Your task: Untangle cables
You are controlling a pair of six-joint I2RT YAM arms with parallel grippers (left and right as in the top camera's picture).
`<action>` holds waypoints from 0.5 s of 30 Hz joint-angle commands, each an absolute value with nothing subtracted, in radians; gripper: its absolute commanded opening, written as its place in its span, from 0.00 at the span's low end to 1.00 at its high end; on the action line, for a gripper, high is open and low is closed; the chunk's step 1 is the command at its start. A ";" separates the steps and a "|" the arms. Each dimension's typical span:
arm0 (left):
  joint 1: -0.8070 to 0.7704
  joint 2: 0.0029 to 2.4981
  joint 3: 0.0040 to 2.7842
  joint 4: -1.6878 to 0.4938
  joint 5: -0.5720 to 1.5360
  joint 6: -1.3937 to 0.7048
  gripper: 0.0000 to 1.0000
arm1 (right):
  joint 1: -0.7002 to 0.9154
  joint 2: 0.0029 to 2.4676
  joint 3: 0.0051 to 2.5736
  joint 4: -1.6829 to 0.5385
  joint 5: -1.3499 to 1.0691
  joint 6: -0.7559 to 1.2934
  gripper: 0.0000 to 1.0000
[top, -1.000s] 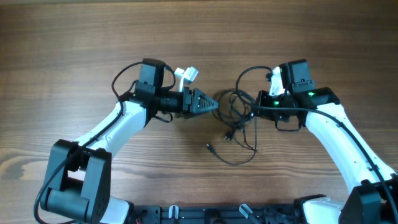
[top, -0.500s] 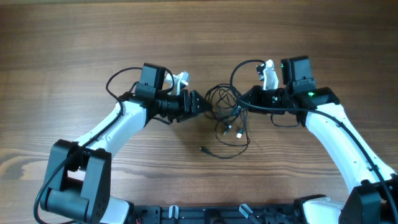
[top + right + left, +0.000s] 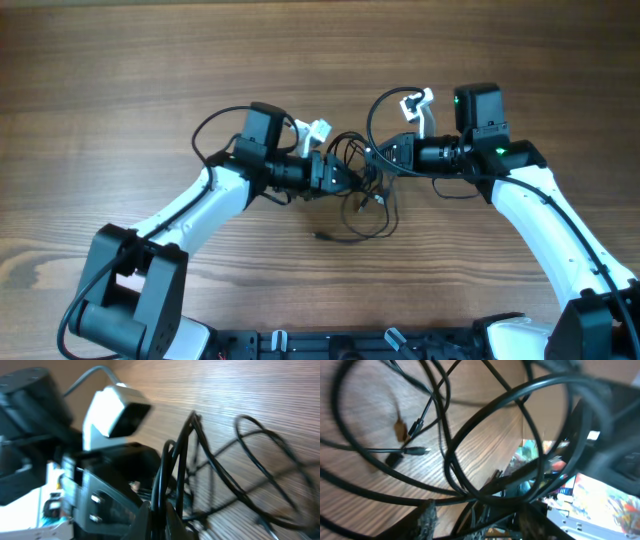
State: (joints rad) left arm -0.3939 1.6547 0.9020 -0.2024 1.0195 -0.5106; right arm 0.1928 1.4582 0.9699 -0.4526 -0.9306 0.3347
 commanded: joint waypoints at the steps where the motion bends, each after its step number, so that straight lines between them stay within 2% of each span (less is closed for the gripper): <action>1: -0.427 1.633 0.905 -0.187 1.035 -0.501 0.71 | 0.194 1.449 0.973 -0.403 -1.106 0.315 0.04; 4: -0.428 1.633 0.905 -0.175 1.036 -0.501 0.76 | 0.193 1.449 0.973 -0.382 -1.120 0.318 0.04; 8: -0.428 1.633 0.905 -0.175 1.036 -0.501 0.73 | 0.193 1.449 0.973 -0.374 -1.115 0.319 0.04; 9: -0.428 1.633 0.905 -0.175 1.036 -0.501 0.61 | 0.193 1.449 0.973 -0.374 -1.099 0.328 0.04; 12: -0.428 1.633 0.905 -0.175 1.036 -0.501 0.13 | 0.193 1.449 0.973 -0.374 -1.022 0.399 0.04; 13: -0.428 1.633 0.905 -0.175 1.036 -0.501 0.04 | 0.193 1.449 0.973 -0.372 -1.019 0.401 0.04; 15: -0.426 1.633 0.905 -0.175 1.034 -0.501 0.04 | 0.193 1.449 0.973 -0.363 -1.021 0.404 0.04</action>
